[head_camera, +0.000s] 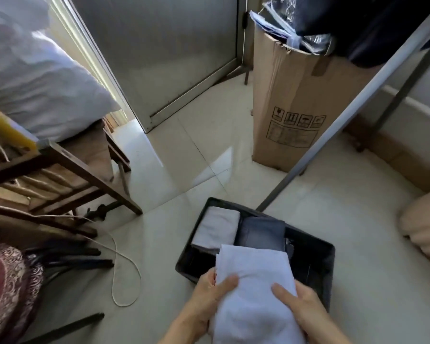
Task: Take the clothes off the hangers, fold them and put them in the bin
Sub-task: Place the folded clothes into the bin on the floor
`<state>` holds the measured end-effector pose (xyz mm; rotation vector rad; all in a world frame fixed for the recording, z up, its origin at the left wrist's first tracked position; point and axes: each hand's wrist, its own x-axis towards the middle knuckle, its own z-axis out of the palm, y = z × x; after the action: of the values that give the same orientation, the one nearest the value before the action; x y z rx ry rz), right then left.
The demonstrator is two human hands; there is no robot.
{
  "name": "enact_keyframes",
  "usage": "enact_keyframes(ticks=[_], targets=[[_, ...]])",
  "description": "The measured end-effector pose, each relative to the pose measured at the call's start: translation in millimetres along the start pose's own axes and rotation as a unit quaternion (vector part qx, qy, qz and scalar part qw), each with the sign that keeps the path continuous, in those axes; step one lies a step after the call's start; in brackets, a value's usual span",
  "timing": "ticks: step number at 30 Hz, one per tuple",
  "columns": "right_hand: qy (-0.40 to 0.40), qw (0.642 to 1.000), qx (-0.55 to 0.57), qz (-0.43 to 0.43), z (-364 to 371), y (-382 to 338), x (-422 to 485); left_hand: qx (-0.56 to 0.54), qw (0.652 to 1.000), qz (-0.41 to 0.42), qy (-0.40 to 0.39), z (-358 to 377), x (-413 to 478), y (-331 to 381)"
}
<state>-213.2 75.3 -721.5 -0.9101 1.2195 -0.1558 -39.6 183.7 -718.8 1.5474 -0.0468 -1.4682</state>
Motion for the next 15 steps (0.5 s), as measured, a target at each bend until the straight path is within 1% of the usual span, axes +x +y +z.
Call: enact_keyframes(ticks=[3,5,7,10,12,15], targets=[[0.030,1.000,0.009,0.006,3,31,34,0.050,0.995,-0.056,0.064,-5,27,-20],[0.039,0.999,0.023,0.006,7,43,56,0.067,0.991,-0.064,0.092,-11,44,-27],[0.040,0.998,0.043,0.012,13,47,78,0.086,0.989,-0.035,0.119,-21,66,-33],[0.021,0.998,0.066,0.012,28,36,111,0.137,0.976,0.046,0.164,-35,102,-26],[0.011,0.999,0.053,0.000,40,26,140,0.168,0.963,0.102,0.185,-44,129,-14],[0.014,0.999,0.026,-0.014,57,13,181,0.192,0.950,0.147,0.198,-54,163,6]])
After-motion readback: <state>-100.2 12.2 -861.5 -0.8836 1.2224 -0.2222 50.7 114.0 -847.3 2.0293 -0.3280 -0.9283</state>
